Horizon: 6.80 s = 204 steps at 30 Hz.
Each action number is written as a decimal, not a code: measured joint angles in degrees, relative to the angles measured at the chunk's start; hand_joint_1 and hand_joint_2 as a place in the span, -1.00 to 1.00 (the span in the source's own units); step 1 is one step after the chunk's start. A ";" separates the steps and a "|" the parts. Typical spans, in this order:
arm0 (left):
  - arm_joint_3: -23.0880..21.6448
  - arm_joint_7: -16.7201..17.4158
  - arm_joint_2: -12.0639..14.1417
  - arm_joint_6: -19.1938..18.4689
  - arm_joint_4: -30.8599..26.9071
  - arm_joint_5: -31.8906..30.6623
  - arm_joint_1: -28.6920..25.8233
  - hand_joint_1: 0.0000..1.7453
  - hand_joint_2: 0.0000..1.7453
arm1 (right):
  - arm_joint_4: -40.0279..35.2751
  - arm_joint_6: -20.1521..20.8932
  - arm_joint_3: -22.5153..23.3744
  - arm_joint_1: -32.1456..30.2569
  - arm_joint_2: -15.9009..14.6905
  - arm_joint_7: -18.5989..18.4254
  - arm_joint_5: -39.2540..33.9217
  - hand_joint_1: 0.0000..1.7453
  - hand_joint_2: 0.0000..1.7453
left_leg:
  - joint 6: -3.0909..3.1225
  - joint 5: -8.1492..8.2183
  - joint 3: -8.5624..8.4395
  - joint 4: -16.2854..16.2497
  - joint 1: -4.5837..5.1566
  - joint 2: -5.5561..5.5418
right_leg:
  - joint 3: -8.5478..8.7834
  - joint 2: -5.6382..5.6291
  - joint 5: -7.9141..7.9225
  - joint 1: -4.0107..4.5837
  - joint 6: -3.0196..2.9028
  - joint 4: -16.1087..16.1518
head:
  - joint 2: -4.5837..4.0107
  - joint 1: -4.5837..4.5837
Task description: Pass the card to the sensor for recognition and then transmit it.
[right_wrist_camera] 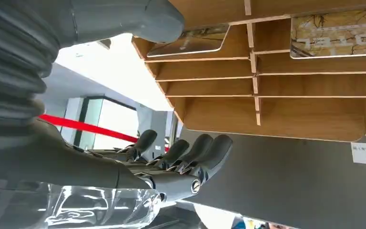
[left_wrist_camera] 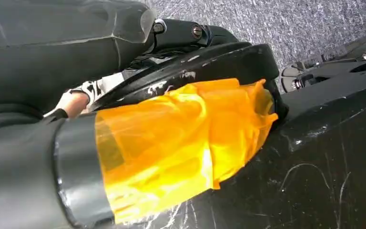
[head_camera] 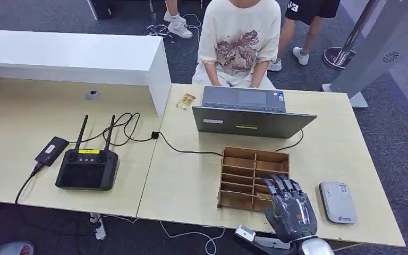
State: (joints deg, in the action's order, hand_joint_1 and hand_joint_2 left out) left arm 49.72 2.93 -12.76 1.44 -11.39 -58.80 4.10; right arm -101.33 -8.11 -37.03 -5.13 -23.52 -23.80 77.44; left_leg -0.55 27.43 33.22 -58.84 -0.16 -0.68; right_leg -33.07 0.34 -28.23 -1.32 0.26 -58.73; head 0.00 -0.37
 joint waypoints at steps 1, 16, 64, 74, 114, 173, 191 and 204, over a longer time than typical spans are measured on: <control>0.05 0.00 -0.02 0.00 0.00 -0.02 0.00 -1.00 -1.00 | -0.02 0.09 0.00 0.00 0.02 -0.02 -0.04 -0.40 1.00 | 0.00 0.00 0.00 0.00 0.00 0.00 | 0.00 0.00 0.00 0.00 0.00 0.00 | 0.00 -0.02; 0.29 -0.22 -0.07 0.07 0.00 -0.39 -0.01 -1.00 -1.00 | 0.90 0.48 0.00 -0.06 0.37 -0.70 -0.72 -0.34 1.00 | 0.00 0.00 0.00 0.00 0.00 0.00 | -0.01 0.00 0.00 0.00 0.00 0.00 | 0.00 -0.02; 2.12 -1.07 -0.07 -0.33 0.00 -0.48 -0.15 -1.00 -1.00 | 1.95 -1.05 0.00 -1.05 0.42 -2.38 -0.24 0.26 1.00 | 0.00 0.00 0.01 0.00 0.00 0.00 | -0.01 0.00 0.00 0.00 0.00 0.00 | 0.00 0.00; 2.19 -1.07 -0.07 -0.33 -0.02 -1.01 -0.14 -1.00 -1.00 | 2.34 -3.21 0.00 -1.30 1.01 -1.90 -0.04 0.48 1.00 | 0.00 0.00 0.01 0.00 0.00 0.00 | -0.01 0.00 0.00 0.00 0.00 0.00 | 0.00 -0.02; 3.21 -1.60 -0.07 -0.42 -0.02 -2.54 -0.16 -1.00 -1.00 | 1.73 -8.20 0.00 -1.69 1.99 0.22 1.22 0.04 1.00 | 0.00 0.00 0.02 0.00 0.00 0.00 | -0.01 0.00 0.00 0.00 0.00 0.00 | 0.00 -0.02; 4.18 -2.38 -0.07 -0.50 -0.02 -4.42 -0.25 -1.00 -1.00 | 11.83 -17.38 3.54 -0.11 6.97 9.03 -9.64 0.84 1.00 | 0.00 0.00 0.02 0.00 -0.01 0.00 | -0.03 -0.01 0.00 0.01 0.00 0.00 | 0.00 -0.02; 5.16 -3.69 -0.04 -0.42 -0.02 -4.42 -0.53 -1.00 -1.00 | 6.95 -21.18 3.89 -1.68 6.95 19.08 -18.86 1.00 1.00 | 0.00 0.00 0.02 0.00 -0.01 0.01 | -0.05 -0.01 0.00 0.01 0.00 0.00 | 0.00 -0.02; 6.03 -4.33 -0.07 -0.33 -0.02 -4.41 -0.67 -1.00 -1.00 | 2.49 -22.67 3.93 -3.27 4.37 24.96 -26.45 1.00 1.00 | 0.00 0.00 0.03 0.00 0.00 0.01 | -0.04 -0.01 0.00 0.00 0.00 0.00 | 0.00 -0.02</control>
State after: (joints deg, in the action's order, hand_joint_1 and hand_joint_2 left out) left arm 55.76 -1.40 -12.83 1.11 -11.41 -63.21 3.43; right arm -98.84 -30.77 -33.09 -8.40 -19.15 1.16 50.99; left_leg -0.54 27.43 33.25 -58.84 -0.16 -0.67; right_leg -33.11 0.33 -28.23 -1.32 0.26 -58.73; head 0.00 -0.39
